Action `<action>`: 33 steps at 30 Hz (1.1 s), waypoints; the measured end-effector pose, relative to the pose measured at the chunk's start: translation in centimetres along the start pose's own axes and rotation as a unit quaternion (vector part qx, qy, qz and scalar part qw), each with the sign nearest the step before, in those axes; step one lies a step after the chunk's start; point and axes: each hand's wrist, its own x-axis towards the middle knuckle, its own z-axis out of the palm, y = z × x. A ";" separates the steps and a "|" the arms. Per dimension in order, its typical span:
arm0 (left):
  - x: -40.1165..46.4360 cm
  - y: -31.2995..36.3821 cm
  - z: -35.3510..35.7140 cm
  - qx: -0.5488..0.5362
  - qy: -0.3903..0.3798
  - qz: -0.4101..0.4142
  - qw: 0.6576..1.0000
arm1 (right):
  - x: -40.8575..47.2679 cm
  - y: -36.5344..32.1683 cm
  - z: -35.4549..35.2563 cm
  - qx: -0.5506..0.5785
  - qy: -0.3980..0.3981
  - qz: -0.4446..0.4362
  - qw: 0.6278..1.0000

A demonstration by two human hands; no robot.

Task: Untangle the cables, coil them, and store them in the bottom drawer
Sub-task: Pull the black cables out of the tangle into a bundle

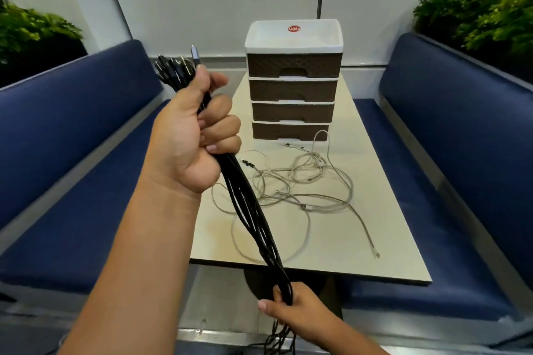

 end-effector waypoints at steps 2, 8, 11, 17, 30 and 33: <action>0.6 1.2 -0.9 -0.011 -0.018 0.004 1.000 | 0.6 2.3 0.0 -0.042 -0.015 0.050 0.998; 2.5 1.6 -3.4 -0.008 -0.018 -0.025 1.000 | 1.9 4.6 -1.1 -0.161 -0.024 0.112 0.980; 3.4 1.2 -4.6 -0.027 -0.018 -0.033 0.999 | 1.3 2.8 -2.3 -0.228 -0.073 0.138 0.961; 4.7 -0.3 -7.7 -0.041 0.007 -0.054 0.998 | 2.1 -1.8 -7.0 -0.307 -0.114 0.239 0.914; 8.7 -3.3 -11.7 -0.036 0.062 -0.152 0.986 | 12.0 -6.0 -6.6 -0.158 0.251 0.044 0.954; 9.5 -3.3 -12.2 -0.043 0.059 -0.160 0.984 | 15.2 -6.1 -5.8 -0.217 0.254 0.022 0.942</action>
